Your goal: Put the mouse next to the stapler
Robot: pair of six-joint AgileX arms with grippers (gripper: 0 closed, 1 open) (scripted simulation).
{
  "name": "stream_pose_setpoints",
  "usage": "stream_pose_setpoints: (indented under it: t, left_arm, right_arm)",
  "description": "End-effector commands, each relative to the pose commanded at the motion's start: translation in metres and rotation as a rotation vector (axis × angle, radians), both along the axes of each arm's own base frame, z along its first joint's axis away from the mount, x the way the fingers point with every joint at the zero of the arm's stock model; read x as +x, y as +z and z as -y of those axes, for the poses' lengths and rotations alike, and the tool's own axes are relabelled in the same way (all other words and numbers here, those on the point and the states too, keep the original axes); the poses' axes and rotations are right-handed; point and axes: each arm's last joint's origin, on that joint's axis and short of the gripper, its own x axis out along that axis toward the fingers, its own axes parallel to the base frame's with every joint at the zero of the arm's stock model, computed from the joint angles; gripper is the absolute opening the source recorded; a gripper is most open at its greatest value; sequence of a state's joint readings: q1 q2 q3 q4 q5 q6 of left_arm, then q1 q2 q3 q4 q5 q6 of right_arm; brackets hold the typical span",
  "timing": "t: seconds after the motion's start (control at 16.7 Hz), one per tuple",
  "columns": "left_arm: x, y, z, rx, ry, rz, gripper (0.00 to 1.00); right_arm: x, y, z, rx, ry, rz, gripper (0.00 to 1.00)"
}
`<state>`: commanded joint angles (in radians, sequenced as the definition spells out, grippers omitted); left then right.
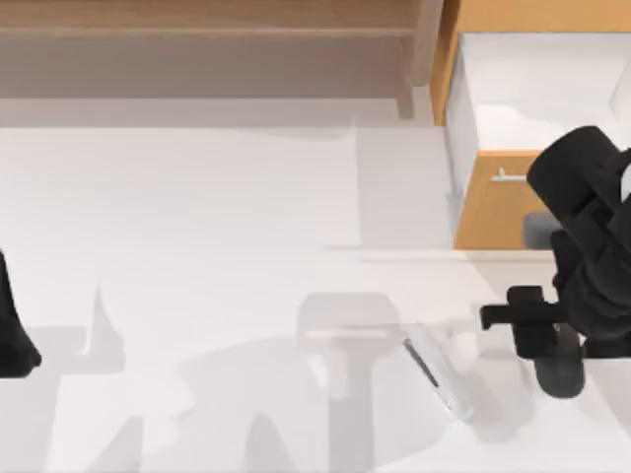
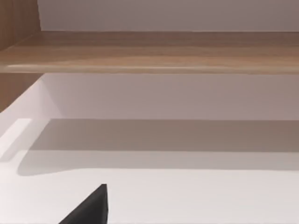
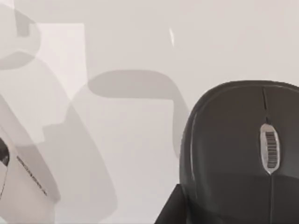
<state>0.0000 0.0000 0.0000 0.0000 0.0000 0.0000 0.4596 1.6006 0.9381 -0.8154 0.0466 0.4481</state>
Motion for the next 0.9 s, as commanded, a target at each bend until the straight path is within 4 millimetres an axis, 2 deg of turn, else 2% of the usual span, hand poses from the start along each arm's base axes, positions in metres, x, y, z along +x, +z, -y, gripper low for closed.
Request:
stream_pose_setpoints:
  t: [0.9]
  left_arm:
    - [0.0000,0.0000,0.0000,0.000,0.000,0.000,1.00]
  right_arm:
    - [0.0052,0.0083,-0.0031,0.032,0.004,0.072,0.00]
